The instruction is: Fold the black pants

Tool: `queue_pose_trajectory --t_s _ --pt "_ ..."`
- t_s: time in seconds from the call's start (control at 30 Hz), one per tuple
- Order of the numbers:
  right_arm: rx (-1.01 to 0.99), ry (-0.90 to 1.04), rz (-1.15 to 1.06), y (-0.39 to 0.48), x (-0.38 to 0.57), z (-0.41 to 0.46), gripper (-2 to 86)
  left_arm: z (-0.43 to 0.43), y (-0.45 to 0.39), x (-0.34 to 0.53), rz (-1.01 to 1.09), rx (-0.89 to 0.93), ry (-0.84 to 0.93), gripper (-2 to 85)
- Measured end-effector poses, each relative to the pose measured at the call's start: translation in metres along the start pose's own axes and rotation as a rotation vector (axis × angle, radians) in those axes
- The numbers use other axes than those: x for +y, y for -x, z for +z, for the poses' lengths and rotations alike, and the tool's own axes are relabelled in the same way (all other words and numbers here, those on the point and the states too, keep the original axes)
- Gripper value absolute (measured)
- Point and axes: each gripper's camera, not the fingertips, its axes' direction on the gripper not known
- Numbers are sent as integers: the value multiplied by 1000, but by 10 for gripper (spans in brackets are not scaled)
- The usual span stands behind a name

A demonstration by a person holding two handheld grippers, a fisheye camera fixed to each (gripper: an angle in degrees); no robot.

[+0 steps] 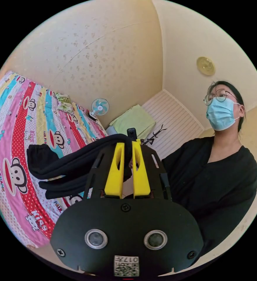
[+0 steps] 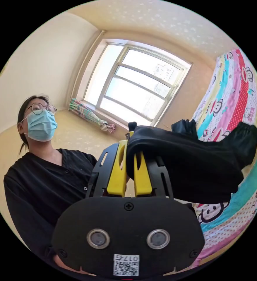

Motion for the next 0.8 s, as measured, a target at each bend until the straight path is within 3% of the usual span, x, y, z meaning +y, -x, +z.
queue_pose_trajectory --t_s 0.17,0.3,0.4,0.63,0.8 --pt "-25 13 -204 109 -43 -18 -4 11 -111 -30 168 17 -102 50" --pt "26 13 -258 147 -80 -28 -4 21 -138 -53 177 -60 -129 52" --pt "24 -4 -101 111 -106 -36 -4 33 -111 -63 79 -126 -136 54" --pt "239 22 151 -30 -162 -42 -4 66 53 -66 -238 -207 -123 50" --pt "553 110 158 -94 -176 -20 -3 93 123 -50 -320 -324 -45 52"
